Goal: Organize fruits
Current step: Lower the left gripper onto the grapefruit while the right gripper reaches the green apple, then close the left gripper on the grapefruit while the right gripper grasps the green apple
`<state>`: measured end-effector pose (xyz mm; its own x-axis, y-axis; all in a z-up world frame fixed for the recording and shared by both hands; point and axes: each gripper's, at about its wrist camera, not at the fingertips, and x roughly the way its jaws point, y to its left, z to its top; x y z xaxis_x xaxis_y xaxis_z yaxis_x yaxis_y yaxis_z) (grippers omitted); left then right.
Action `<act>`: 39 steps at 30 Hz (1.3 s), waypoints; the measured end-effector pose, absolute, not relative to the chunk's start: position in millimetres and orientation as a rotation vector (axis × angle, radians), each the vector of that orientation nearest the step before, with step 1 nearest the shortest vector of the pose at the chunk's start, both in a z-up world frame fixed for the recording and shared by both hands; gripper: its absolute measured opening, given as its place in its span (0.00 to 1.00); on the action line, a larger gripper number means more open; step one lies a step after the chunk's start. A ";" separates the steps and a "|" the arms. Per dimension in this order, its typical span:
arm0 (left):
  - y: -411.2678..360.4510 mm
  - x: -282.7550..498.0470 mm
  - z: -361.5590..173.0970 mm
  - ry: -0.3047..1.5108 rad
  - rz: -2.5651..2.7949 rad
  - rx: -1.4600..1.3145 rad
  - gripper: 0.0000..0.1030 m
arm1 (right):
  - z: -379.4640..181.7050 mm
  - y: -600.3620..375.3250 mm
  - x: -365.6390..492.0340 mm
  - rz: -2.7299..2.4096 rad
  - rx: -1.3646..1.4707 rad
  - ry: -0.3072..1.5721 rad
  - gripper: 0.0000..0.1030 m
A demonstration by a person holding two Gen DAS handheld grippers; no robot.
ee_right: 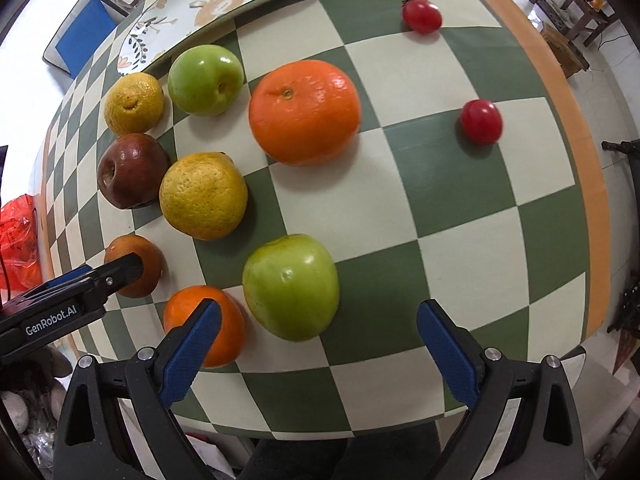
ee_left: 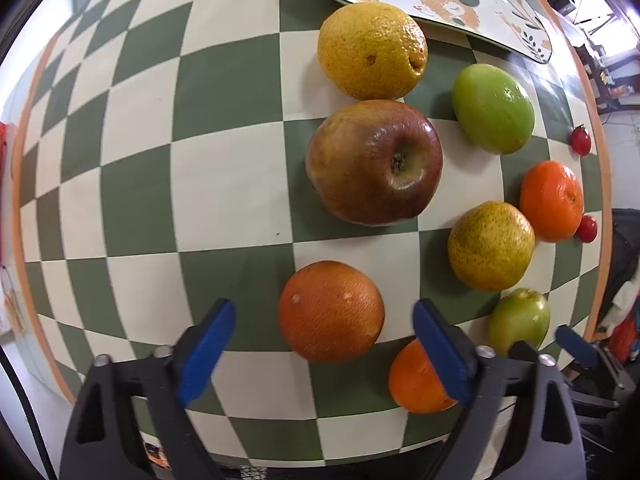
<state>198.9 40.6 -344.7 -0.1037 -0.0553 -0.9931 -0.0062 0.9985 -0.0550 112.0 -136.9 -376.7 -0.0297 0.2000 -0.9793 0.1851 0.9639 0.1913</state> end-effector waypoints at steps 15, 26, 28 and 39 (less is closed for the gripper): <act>45.9 201.7 -358.4 1.670 -0.078 -0.078 0.52 | -405.9 -120.9 124.2 -0.003 0.342 1.696 0.73; 74.4 198.6 -361.1 1.689 -0.078 -0.173 0.53 | -409.7 -121.6 119.7 -0.009 0.343 1.716 0.71; 77.3 198.3 -363.9 1.693 -0.081 -0.169 0.53 | -420.1 -119.5 132.8 -0.005 0.352 1.719 0.71; 83.5 202.8 -382.0 1.731 -0.103 -0.221 0.53 | -425.0 -129.0 133.4 -0.007 0.362 1.714 0.71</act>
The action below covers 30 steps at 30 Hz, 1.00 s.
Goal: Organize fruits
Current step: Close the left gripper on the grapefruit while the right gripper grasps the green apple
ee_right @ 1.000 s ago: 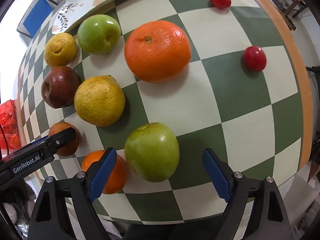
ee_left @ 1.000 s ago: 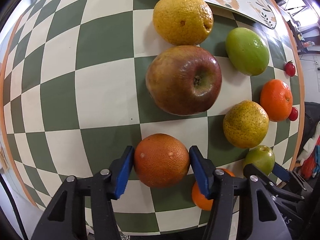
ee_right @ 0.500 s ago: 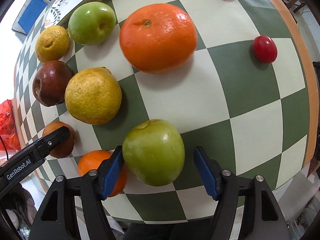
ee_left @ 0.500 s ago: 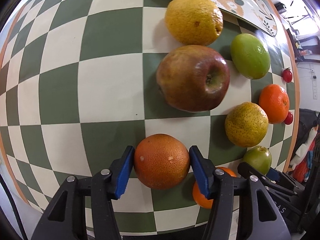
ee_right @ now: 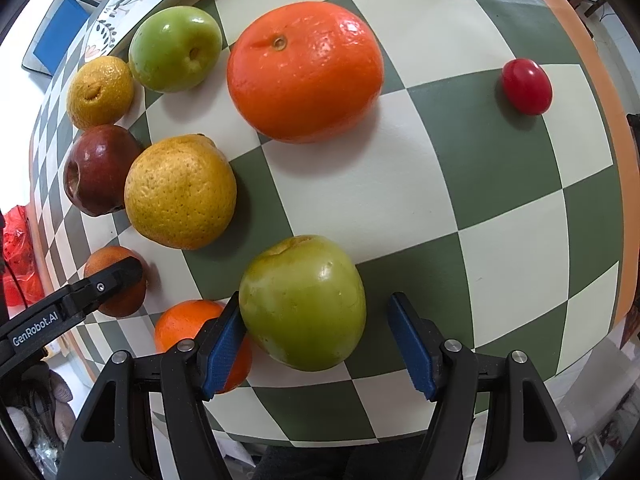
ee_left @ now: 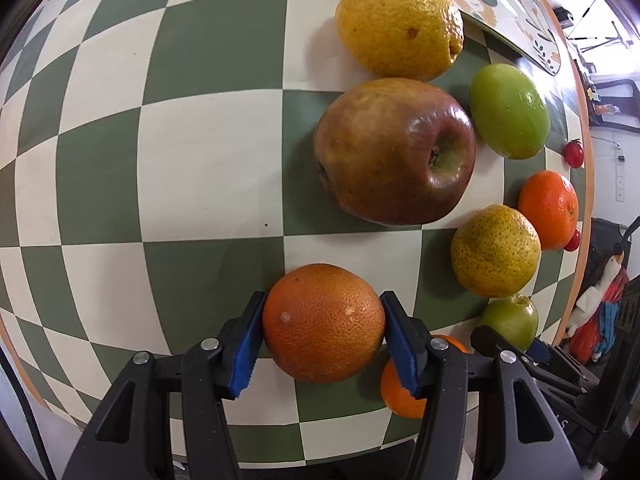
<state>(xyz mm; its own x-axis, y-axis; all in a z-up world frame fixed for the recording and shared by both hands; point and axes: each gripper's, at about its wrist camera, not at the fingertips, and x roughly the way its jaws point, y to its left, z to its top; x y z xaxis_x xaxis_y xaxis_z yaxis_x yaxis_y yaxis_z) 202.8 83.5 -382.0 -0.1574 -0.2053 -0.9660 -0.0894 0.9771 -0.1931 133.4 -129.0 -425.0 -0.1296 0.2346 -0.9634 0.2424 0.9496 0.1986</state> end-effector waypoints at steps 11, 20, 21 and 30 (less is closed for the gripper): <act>84.2 191.9 -377.2 1.683 -0.059 -0.159 0.51 | -422.8 -121.5 137.3 0.005 0.356 1.709 0.60; 88.5 164.9 -368.2 1.646 -0.045 -0.170 0.51 | -416.6 -116.8 126.2 -0.005 0.291 1.681 0.55; 90.6 162.2 -367.2 1.644 -0.046 -0.175 0.51 | -415.1 -114.8 123.4 -0.005 0.284 1.673 0.55; 119.7 155.7 -339.1 1.621 -0.042 -0.290 0.51 | -385.5 -108.0 106.5 0.032 0.246 1.582 0.55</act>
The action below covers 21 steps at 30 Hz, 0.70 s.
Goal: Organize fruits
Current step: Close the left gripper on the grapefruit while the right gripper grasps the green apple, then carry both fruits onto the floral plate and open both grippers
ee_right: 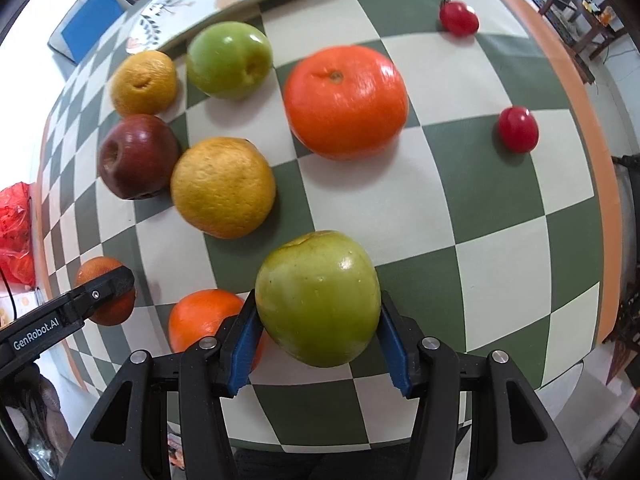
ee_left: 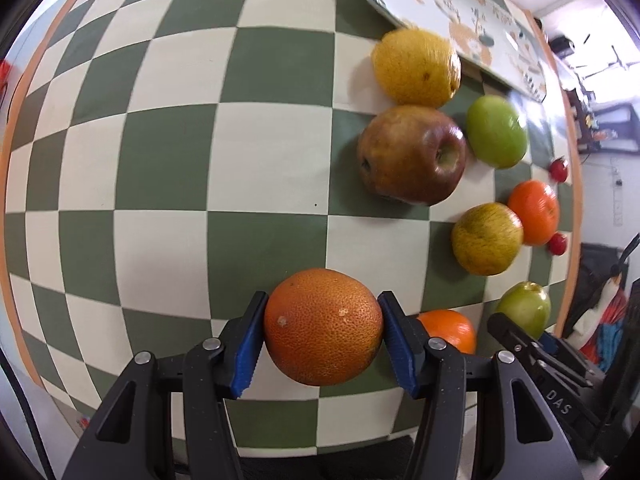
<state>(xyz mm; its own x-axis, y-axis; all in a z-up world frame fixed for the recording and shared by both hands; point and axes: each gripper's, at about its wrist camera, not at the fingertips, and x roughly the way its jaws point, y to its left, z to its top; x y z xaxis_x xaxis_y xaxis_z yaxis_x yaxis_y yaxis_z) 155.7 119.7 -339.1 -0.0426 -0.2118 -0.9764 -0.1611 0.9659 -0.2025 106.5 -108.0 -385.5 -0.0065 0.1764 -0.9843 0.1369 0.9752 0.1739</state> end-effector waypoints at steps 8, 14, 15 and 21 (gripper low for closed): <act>116.4 184.2 -266.9 1.519 -0.071 -0.382 0.51 | -341.8 -113.9 113.3 0.115 0.292 1.516 0.55; 86.5 270.7 -231.7 1.465 -0.098 -0.427 0.51 | -289.4 -143.3 168.7 0.203 0.341 1.430 0.55; 81.5 290.3 -233.3 1.465 -0.096 -0.430 0.51 | -283.7 -147.6 183.6 0.217 0.340 1.420 0.55; 62.3 387.1 -278.1 1.517 -0.069 -0.425 0.51 | -286.6 -145.2 294.6 0.244 0.301 1.395 0.55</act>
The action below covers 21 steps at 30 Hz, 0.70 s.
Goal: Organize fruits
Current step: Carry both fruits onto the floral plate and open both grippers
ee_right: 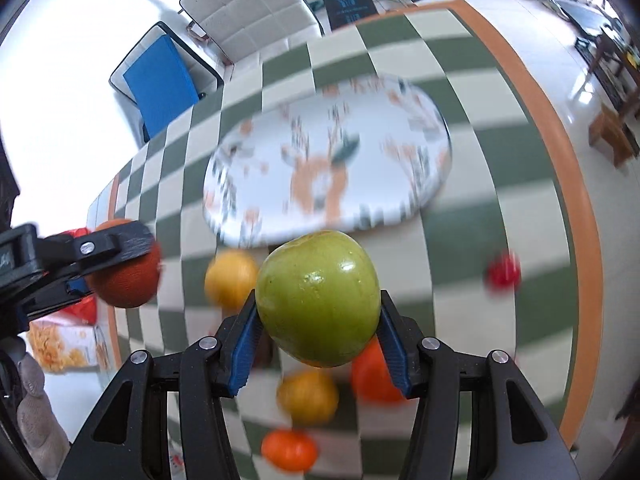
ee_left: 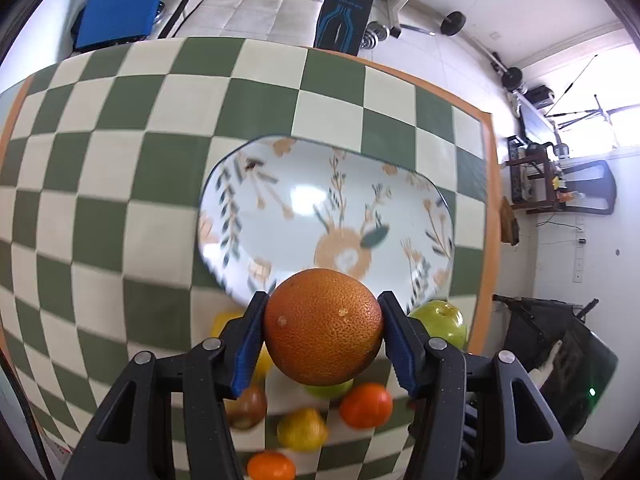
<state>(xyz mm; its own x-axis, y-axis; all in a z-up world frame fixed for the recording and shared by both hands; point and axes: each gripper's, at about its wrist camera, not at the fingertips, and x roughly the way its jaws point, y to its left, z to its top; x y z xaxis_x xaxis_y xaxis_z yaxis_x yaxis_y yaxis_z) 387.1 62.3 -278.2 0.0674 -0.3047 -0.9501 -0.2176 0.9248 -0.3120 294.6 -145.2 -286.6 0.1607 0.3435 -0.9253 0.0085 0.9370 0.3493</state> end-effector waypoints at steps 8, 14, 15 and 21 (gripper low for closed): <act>62.8 454.1 -341.8 1.622 -0.036 -0.461 0.51 | -343.7 -116.4 416.6 0.268 0.170 1.449 0.55; 64.0 468.9 -356.2 1.651 -0.037 -0.479 0.52 | -370.8 -109.3 456.6 0.287 0.123 1.490 0.55; 62.7 469.5 -356.7 1.654 -0.038 -0.476 0.52 | -373.9 -108.2 461.8 0.290 0.123 1.494 0.55; 58.8 470.5 -359.9 1.657 -0.040 -0.465 0.52 | -381.3 -108.1 471.9 0.311 0.131 1.520 0.56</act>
<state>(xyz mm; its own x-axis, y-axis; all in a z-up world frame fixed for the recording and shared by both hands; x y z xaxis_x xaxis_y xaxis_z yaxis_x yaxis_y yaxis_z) 470.5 58.8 -359.9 -0.0664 -0.3217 -0.9445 -0.2764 0.9155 -0.2924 471.9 -108.1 -381.3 0.0212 0.2807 -0.9596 -0.1183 0.9537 0.2764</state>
